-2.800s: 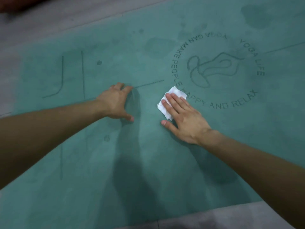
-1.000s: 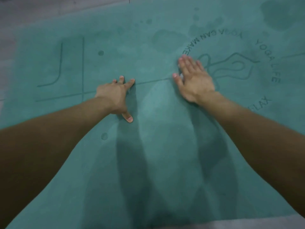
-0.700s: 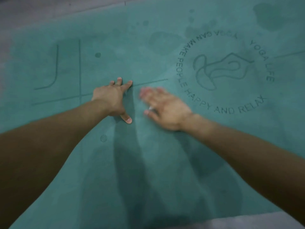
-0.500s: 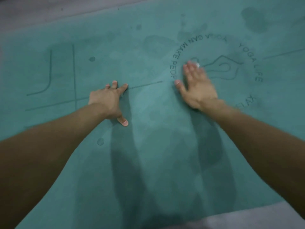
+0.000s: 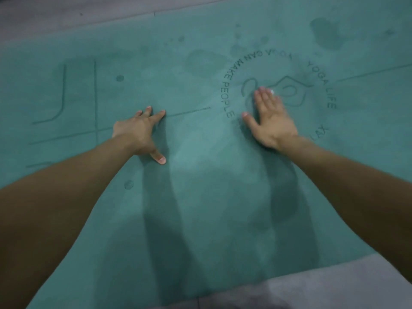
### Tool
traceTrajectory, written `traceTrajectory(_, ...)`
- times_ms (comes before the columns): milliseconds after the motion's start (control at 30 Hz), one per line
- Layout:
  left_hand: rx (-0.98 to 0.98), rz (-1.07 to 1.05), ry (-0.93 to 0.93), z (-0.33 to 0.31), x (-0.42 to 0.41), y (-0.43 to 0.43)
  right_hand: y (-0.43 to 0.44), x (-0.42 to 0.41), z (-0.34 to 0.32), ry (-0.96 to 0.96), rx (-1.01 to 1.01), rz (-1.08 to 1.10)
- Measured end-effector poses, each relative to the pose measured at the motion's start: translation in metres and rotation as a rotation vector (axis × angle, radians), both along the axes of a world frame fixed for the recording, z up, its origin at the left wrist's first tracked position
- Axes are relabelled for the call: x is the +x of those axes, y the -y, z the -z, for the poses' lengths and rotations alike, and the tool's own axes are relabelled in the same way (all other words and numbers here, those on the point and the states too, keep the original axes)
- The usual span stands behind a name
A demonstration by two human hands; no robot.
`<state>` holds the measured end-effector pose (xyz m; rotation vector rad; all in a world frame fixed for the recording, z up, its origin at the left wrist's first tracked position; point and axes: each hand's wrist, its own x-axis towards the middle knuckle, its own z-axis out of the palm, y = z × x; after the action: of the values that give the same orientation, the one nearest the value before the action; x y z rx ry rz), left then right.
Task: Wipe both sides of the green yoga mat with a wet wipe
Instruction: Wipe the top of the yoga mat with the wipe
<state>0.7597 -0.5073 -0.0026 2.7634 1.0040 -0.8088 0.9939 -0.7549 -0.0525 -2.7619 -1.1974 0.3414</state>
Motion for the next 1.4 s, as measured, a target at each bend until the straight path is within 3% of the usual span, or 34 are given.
traceTrajectory(133, -0.066, -0.036, 0.069, 0.014, -0.003, -0.007, 0.007, -0.162, 0.016, -0.056, 0.114, -0.614)
traceTrajectory(233, -0.035, -0.102, 0.185, 0.007, -0.015, 0.013, 0.015, -0.164, 0.015, -0.001, 0.101, -0.806)
traceTrajectory(300, -0.011, -0.148, 0.293, -0.003, -0.027, 0.043, 0.013, -0.098, 0.011, 0.050, 0.064, -0.586)
traceTrajectory(400, -0.039, -0.112, 0.355, -0.010, -0.044, 0.088, 0.027, 0.004, 0.006, 0.072, -0.043, -0.073)
traceTrajectory(467, -0.094, -0.107, 0.329, -0.011, -0.045, 0.113, 0.031, 0.012, 0.006, 0.038, -0.023, 0.004)
traceTrajectory(533, -0.092, -0.093, 0.269, -0.007, -0.042, 0.133, 0.029, -0.040, 0.009, 0.004, 0.054, -0.158)
traceTrajectory(633, -0.049, -0.099, 0.255, 0.002, -0.043, 0.141, 0.048, -0.139, 0.014, -0.072, 0.121, -0.730)
traceTrajectory(700, -0.043, -0.076, 0.248, 0.005, -0.045, 0.140, 0.060, -0.143, 0.013, -0.039, 0.096, -0.986)
traceTrajectory(733, -0.037, -0.067, 0.231, 0.004, -0.046, 0.139, 0.058, -0.122, 0.012, 0.003, 0.094, -1.008)
traceTrajectory(767, -0.035, -0.065, 0.213, 0.003, -0.045, 0.139, 0.052, -0.094, 0.011, 0.040, 0.094, -0.930)
traceTrajectory(867, -0.032, -0.075, 0.187, -0.002, -0.042, 0.142, 0.034, -0.003, 0.005, 0.048, 0.024, -0.301)
traceTrajectory(933, -0.031, -0.070, 0.181, -0.002, -0.042, 0.143, 0.030, 0.018, 0.004, 0.023, -0.008, -0.019)
traceTrajectory(1000, -0.034, -0.064, 0.179, -0.001, -0.043, 0.143, 0.031, -0.021, 0.009, 0.004, 0.031, -0.094)
traceTrajectory(1100, -0.024, -0.051, 0.173, 0.001, -0.045, 0.143, 0.066, -0.119, 0.015, -0.079, 0.089, -0.702)
traceTrajectory(1167, -0.019, -0.038, 0.163, 0.002, -0.046, 0.143, 0.083, -0.127, 0.009, -0.036, 0.050, -0.951)
traceTrajectory(1233, -0.021, -0.040, 0.169, 0.001, -0.045, 0.143, 0.075, -0.080, 0.005, 0.024, 0.032, -0.764)
traceTrajectory(1333, -0.025, -0.046, 0.159, -0.002, -0.045, 0.143, 0.067, 0.003, -0.001, 0.057, -0.026, -0.134)
traceTrajectory(1400, -0.033, -0.046, 0.154, -0.005, -0.042, 0.143, 0.068, -0.001, 0.001, 0.034, -0.029, -0.002)
